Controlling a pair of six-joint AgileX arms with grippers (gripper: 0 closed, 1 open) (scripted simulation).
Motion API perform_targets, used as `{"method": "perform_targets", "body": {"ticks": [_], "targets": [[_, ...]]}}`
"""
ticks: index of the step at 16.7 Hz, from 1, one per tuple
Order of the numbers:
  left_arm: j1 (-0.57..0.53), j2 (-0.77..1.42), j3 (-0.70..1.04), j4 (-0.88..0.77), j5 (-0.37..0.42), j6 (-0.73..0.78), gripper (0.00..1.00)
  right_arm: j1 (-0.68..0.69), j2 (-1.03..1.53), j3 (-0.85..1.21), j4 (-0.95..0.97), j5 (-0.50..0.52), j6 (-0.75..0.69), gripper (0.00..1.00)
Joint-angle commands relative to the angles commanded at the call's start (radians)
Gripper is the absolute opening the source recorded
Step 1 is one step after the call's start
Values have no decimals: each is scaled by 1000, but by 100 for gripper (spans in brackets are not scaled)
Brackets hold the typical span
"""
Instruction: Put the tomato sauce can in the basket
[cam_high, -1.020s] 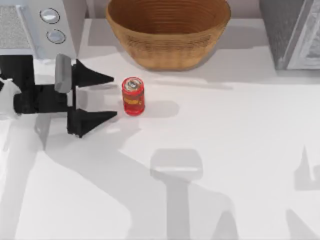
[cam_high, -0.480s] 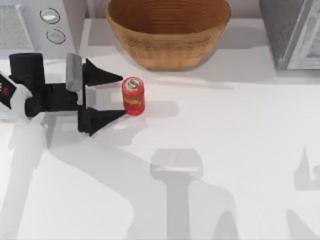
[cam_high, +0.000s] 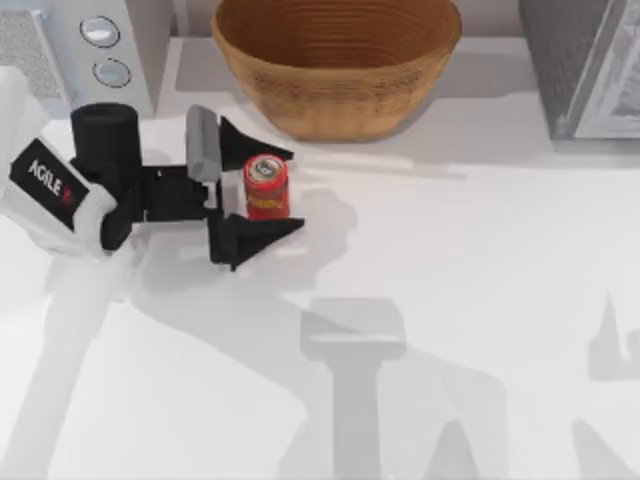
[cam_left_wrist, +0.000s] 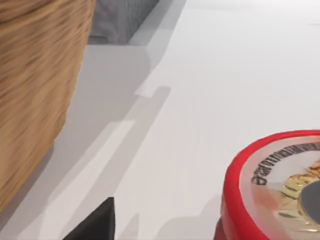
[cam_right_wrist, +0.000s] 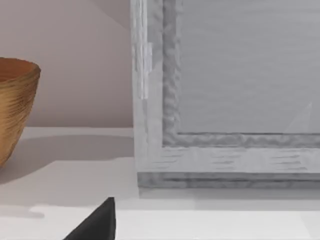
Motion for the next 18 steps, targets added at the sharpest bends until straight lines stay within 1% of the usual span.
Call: {"method": "perform_targets", "body": {"ticks": [3,16,17,18], "targets": [[0,0,0,0,0,0,100,0,0,0,0,0,0,100],[0,0,0,0,0,0,2,0,0,0,0,0,0,100],[0,0,0,0,0,0,0,0,0,0,0,0,0,100],[0,0,0,0,0,0,0,0,0,0,0,0,0,100]]}}
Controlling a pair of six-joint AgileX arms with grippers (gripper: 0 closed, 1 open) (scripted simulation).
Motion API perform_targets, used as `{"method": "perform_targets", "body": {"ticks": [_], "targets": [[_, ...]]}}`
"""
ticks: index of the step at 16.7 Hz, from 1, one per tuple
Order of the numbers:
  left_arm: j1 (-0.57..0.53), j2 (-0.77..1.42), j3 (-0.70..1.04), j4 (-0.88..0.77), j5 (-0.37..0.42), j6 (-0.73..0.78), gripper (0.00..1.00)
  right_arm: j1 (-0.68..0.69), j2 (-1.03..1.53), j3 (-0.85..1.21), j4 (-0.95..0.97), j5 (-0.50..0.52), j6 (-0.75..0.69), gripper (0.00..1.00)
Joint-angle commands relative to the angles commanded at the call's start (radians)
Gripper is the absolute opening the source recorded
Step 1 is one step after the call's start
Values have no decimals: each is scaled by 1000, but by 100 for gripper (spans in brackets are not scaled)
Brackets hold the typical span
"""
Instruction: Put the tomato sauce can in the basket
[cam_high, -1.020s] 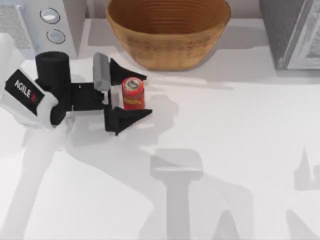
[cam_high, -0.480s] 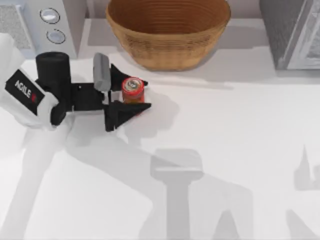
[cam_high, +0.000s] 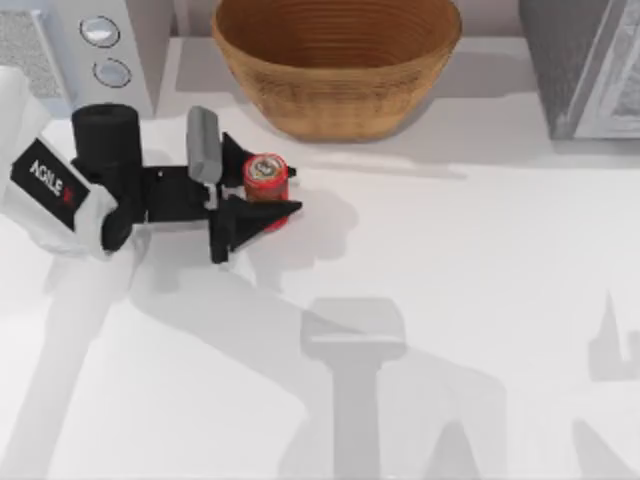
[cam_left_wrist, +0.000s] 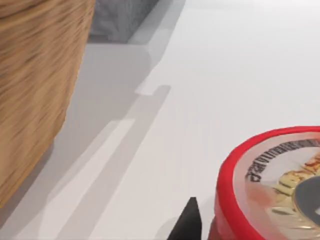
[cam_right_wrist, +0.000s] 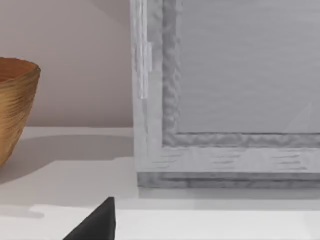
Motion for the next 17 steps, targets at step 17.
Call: {"method": "perform_targets", "body": {"ticks": [17], "targets": [[143,-159,-83,-422,80,341,0,0,0,0,0,0,0,100]]}}
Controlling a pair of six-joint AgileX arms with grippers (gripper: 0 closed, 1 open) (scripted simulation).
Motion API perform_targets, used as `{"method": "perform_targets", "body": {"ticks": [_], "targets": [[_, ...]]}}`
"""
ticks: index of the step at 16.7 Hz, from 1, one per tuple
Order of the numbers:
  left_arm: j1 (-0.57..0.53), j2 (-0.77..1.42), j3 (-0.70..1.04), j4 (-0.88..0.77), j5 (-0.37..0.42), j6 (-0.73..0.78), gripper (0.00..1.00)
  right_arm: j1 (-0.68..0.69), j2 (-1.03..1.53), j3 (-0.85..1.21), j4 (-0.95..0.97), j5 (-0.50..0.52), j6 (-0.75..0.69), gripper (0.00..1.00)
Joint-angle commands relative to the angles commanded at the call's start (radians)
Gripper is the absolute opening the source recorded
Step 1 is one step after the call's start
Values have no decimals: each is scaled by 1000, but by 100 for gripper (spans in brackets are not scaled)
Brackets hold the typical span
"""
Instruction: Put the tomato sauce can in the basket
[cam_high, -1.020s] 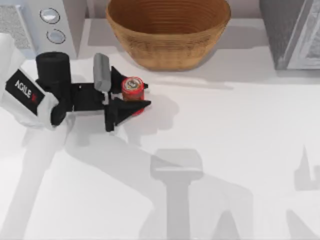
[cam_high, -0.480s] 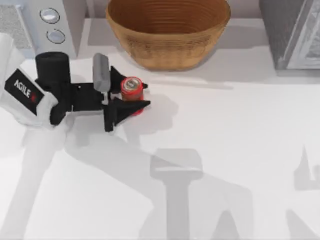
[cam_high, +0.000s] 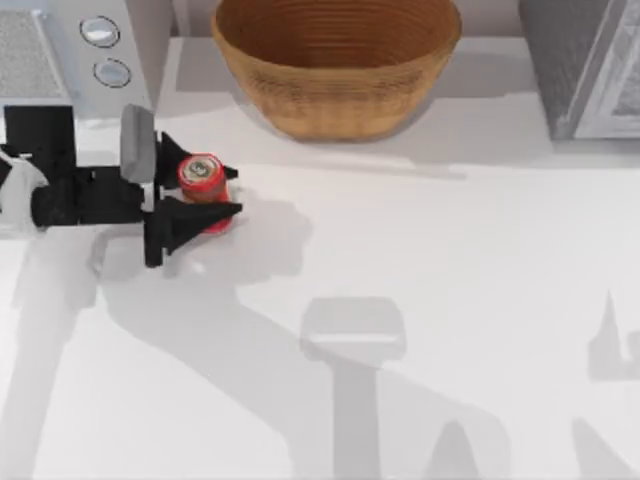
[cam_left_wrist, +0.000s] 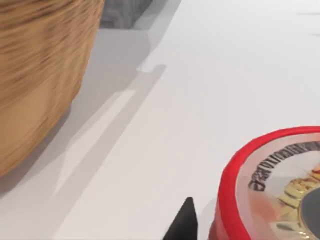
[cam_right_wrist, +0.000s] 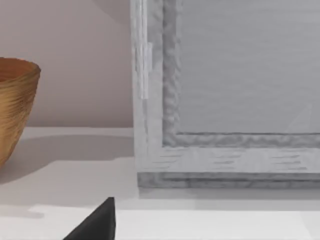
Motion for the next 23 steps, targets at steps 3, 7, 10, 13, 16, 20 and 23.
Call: {"method": "perform_targets", "body": {"ticks": [3,7,10,13,16,20,23], "targets": [[28,-72,-31,-254,22,139,0,0,0,0,0,0,0,100],[49,-199,-75,-587,71,402,0,0,0,0,0,0,0,100],[80,-307,-116,-760,92,555,0,0,0,0,0,0,0,100],[116,-380,-143,-844,99,623,0,0,0,0,0,0,0,100],[121,-387,-146,-851,100,629,0,0,0,0,0,0,0,100],[111,-381,-136,-848,94,620,0,0,0,0,0,0,0,100],[66,-365,-87,-828,55,536,0,0,0,0,0,0,0,100]]}}
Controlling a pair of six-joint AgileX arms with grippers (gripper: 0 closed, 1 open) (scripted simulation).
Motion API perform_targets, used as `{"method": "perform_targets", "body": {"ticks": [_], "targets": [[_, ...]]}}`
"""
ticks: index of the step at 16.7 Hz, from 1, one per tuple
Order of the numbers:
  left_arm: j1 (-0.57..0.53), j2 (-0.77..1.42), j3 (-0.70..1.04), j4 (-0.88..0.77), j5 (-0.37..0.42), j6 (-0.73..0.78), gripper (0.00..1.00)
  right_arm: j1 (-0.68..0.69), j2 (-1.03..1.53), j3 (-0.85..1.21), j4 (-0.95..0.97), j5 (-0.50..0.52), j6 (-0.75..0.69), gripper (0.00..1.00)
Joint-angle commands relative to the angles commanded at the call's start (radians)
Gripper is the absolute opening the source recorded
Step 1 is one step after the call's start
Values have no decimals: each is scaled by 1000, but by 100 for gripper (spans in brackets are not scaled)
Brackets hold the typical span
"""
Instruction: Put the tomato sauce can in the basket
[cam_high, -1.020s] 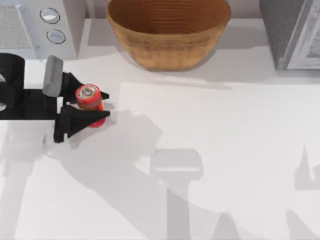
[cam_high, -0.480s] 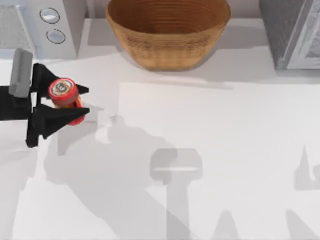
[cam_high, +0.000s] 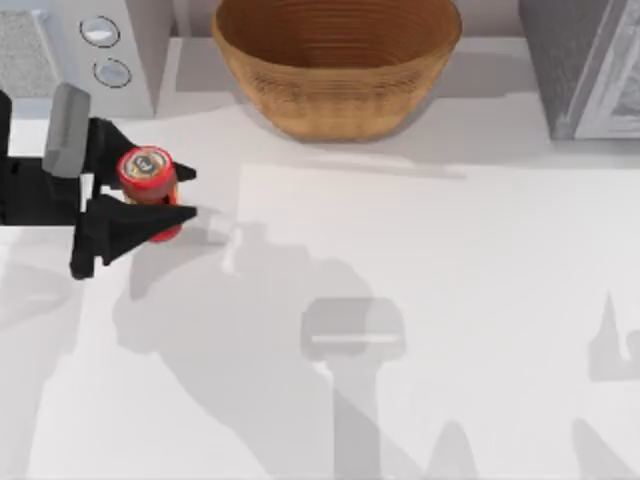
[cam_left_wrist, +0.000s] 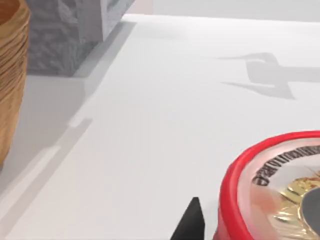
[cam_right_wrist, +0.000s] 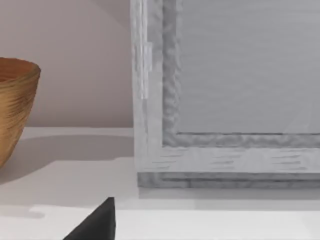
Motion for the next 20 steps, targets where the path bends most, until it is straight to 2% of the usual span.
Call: {"method": "perform_targets", "body": {"ticks": [6,10,20], "targets": [[-178,54,214,85,-157,-362,0,0,0,0,0,0,0,100],[-238,82,315,159,-252,-582,0,0,0,0,0,0,0,100],[-321,131,500,372,-513,-906,0,0,0,0,0,0,0,100]]}}
